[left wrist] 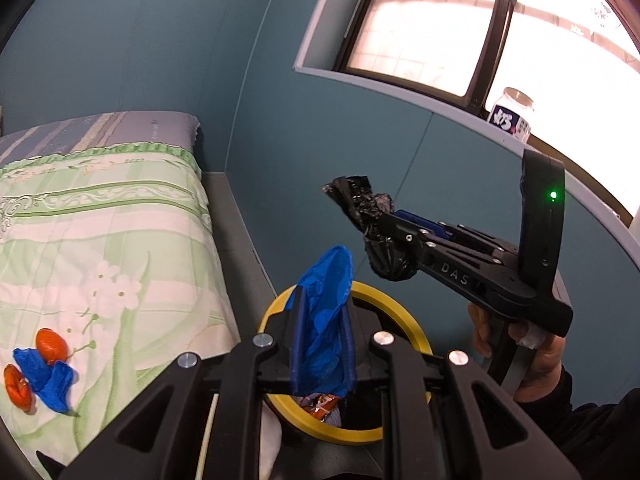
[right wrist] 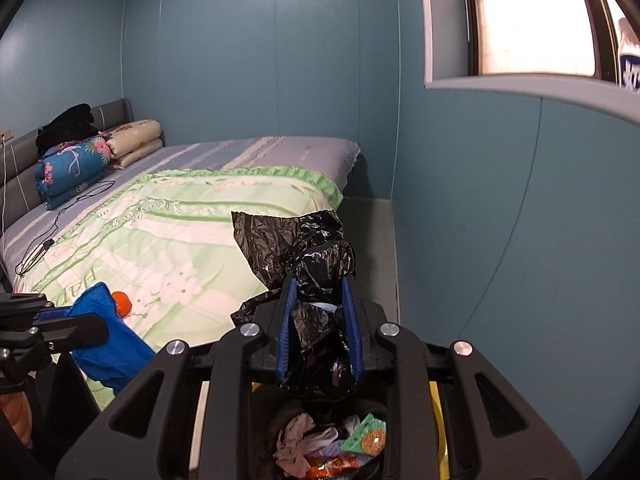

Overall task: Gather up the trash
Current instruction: 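Carry the blue glove with the left tool while the right tool carries the black bag to the bin, then open the left tool over the bin while the right tool opens, dropping the black bag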

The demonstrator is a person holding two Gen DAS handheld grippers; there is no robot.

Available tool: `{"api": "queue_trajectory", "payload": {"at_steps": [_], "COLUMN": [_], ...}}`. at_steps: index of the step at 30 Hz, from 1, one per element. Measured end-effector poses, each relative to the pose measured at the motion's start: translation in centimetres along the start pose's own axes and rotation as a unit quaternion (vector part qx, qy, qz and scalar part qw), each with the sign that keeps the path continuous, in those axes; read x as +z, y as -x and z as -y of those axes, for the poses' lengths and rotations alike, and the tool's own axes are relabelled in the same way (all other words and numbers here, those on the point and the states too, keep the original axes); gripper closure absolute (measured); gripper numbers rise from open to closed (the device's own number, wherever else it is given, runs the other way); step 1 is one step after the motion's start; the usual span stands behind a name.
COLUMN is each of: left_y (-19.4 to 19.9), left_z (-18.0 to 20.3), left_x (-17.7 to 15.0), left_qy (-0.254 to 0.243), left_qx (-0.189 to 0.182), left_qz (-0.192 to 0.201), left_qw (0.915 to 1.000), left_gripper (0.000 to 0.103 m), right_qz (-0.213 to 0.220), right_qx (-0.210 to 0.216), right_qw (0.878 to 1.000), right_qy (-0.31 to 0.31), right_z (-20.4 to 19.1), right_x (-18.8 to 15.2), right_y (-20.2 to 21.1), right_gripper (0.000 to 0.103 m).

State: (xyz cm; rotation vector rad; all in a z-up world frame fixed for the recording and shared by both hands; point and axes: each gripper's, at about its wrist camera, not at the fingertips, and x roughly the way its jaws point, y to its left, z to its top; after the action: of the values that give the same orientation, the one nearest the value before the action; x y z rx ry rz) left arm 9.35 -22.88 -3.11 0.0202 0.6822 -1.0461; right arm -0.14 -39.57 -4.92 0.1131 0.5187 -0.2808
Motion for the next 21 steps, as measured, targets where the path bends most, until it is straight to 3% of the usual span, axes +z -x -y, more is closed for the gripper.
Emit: {"api": "queue_trajectory", "payload": {"at_steps": [9, 21], "left_y": [-3.9, -9.4], "left_z": [0.6, 0.5], "left_x": [-0.7, -3.8], "left_qy": [0.002, 0.008], "left_qx": [-0.021, -0.032], "left_qz": [-0.032, -0.105], "left_qw": [0.9993, 0.9939], "left_gripper": [0.088, 0.088], "right_qz": [-0.045, -0.123], "right_qx": [-0.002, -0.016], "right_qw": [0.998, 0.991], "right_qy": [-0.034, -0.053], "right_z": [2.2, 3.8], "right_x": [-1.6, -4.2], "right_y": [-1.5, -4.6], "right_gripper": [0.081, 0.081]}}
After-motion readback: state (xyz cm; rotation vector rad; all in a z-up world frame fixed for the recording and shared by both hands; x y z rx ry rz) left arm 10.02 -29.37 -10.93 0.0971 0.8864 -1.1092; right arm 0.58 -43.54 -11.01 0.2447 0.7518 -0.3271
